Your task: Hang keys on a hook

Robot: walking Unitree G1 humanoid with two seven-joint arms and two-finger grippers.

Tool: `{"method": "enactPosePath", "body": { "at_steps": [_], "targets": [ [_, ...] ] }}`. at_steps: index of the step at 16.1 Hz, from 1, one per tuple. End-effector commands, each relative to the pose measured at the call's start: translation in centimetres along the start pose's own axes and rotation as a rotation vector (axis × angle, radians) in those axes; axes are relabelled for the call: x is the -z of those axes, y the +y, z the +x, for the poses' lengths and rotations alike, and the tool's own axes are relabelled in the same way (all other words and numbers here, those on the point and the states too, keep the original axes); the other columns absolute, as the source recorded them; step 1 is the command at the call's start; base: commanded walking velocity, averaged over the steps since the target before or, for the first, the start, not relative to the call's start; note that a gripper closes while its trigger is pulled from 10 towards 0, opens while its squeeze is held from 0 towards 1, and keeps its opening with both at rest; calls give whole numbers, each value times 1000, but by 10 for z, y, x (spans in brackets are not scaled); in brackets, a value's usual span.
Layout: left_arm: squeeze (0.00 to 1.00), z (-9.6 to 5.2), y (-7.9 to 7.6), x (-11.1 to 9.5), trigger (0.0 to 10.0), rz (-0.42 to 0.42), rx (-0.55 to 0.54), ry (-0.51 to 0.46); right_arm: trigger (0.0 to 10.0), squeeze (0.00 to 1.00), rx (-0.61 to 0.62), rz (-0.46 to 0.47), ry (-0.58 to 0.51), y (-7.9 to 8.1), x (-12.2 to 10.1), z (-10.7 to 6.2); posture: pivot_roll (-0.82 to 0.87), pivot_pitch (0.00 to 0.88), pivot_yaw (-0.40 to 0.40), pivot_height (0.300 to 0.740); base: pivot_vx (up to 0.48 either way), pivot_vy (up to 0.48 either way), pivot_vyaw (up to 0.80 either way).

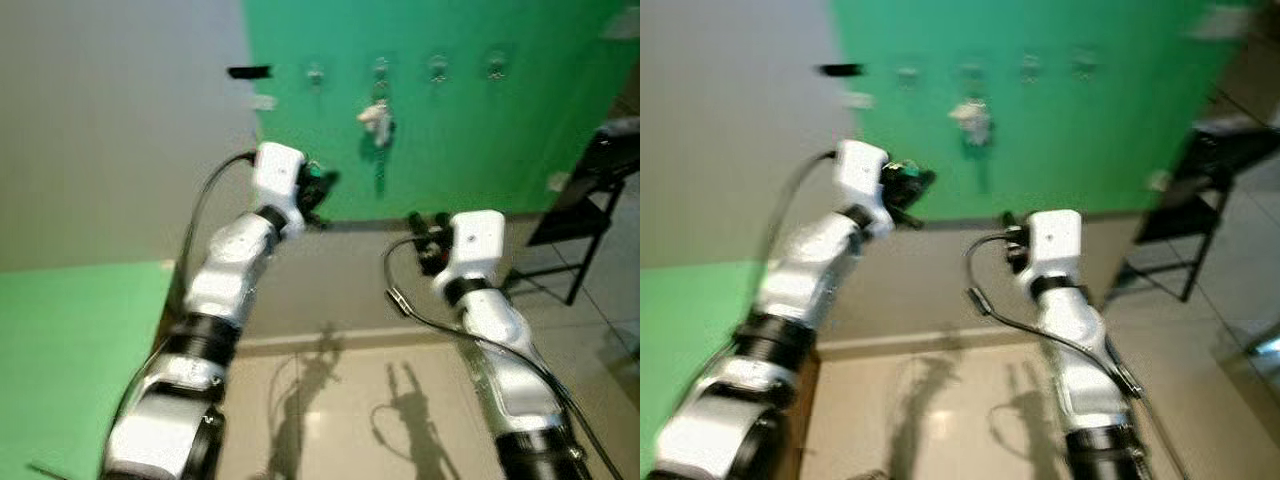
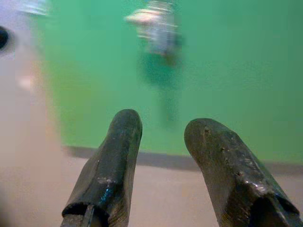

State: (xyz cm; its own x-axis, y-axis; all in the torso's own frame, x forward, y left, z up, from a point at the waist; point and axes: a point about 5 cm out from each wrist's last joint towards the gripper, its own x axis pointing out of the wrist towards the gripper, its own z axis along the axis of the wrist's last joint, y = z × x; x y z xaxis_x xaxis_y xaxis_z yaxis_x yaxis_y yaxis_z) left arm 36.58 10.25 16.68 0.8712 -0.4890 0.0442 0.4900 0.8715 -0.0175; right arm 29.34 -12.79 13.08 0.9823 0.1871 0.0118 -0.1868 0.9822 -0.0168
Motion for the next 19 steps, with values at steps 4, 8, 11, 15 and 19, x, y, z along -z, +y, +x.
{"method": "enactPosePath", "body": {
  "at_steps": [4, 8, 11, 15, 19],
  "targets": [
    [0, 5, 0, -8, 10000, 39, -3, -8, 10000, 0, -2, -13, 5, -2, 1, 0, -136, 0, 57, 740, 352, 264, 0],
    [0, 5, -6, -2, 10000, 174, 19, 28, 10000, 0, -4, -7, 9, 0, 2, 0, -141, 0, 63, 740, 340, -60, 0],
    [0, 6, -12, -1, 10000, 168, 47, 24, 10000, 0, -3, -7, 11, -1, 2, -1, -142, 0, 65, 740, 0, 0, 0],
    [0, 5, -14, 0, 10000, 181, 65, 24, 10000, 0, -2, -4, 14, 0, 3, -1, -143, 0, 65, 740, 263, -398, 0],
    [0, 6, -16, 0, 10000, 172, 81, 21, 10000, 0, 3, -5, 17, -2, 3, 0, -144, 0, 63, 740, 263, -399, 0]
  ]
}}
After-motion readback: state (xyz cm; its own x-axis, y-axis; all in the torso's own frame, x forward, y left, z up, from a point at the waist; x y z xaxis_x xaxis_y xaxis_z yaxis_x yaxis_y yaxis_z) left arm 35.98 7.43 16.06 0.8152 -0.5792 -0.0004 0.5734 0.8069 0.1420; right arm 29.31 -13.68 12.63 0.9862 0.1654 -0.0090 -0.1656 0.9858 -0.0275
